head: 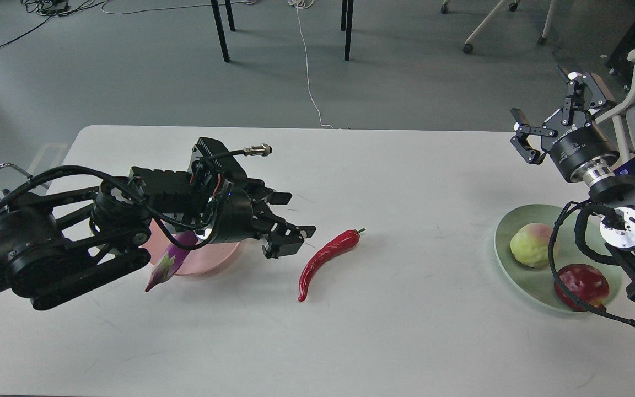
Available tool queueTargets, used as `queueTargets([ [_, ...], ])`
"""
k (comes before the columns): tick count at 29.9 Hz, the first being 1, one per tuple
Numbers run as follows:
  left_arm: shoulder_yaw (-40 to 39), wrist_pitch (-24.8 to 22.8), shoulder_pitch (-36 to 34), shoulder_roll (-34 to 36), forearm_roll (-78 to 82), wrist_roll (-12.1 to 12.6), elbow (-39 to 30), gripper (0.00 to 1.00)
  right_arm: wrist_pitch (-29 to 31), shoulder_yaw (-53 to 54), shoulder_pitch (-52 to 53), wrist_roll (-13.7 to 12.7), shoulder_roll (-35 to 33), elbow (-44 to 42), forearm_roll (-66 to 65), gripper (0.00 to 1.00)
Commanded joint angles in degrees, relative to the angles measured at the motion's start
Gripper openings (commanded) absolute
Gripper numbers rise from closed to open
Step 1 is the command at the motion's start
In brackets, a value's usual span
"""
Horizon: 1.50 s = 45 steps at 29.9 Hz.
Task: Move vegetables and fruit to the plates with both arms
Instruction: 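Move the left gripper to the red chili pepper and grasp it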
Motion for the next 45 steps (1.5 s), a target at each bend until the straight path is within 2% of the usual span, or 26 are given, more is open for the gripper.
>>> queueTargets([
  [1,2.6,-0.7,0.0,-3.7,2.4,0.5,0.6,0.80,2.4,3.4,-2.9,0.0,-0.1,-0.1,0.6,0.98],
  [6,4.9,-0.7,0.3,-8.5,3.2,4.4,4.5,0.80,2.4,4.2,-4.3,0.1,0.1,0.1,0.6,0.98],
  [12,5.0,-0.6,0.4,-14.7,3.4,5.5,12.0,0.79,2.4,4.4,-4.3,0.0,0.6,0.6,0.6,0.98],
  [16,4.9,-0.2,2.1,-16.5,3.5,8.1,15.6,0.78,2.4,4.8,-4.3,0.0,0.3,0.6,0.6,0.98],
  [28,4.8,0.1,4.1,-17.2,6.0,8.7,17.0,0.52,2.4,5.0,-4.3,-0.1,-0.1,0.6,0.6,0.98],
  [32,4.9,0.1,4.1,-17.2,6.3,8.6,17.0,0.47,2.4,5.0,-4.3,-0.1,-0.1,0.6,0.6,0.98],
  [33,4.9,0.1,4.0,-17.2,6.8,8.5,17.0,0.42,2.4,5.0,-4.3,-0.2,-0.1,0.5,0.6,0.98],
  [37,4.9,0.1,4.1,-17.2,7.6,8.5,17.0,0.32,2.4,5.0,-4.3,-0.1,-0.2,0.5,0.6,0.98],
  [45,4.9,0.0,4.1,-17.2,7.6,8.6,16.9,0.18,2.4,4.9,-4.4,-0.1,-0.2,0.5,0.6,0.98],
])
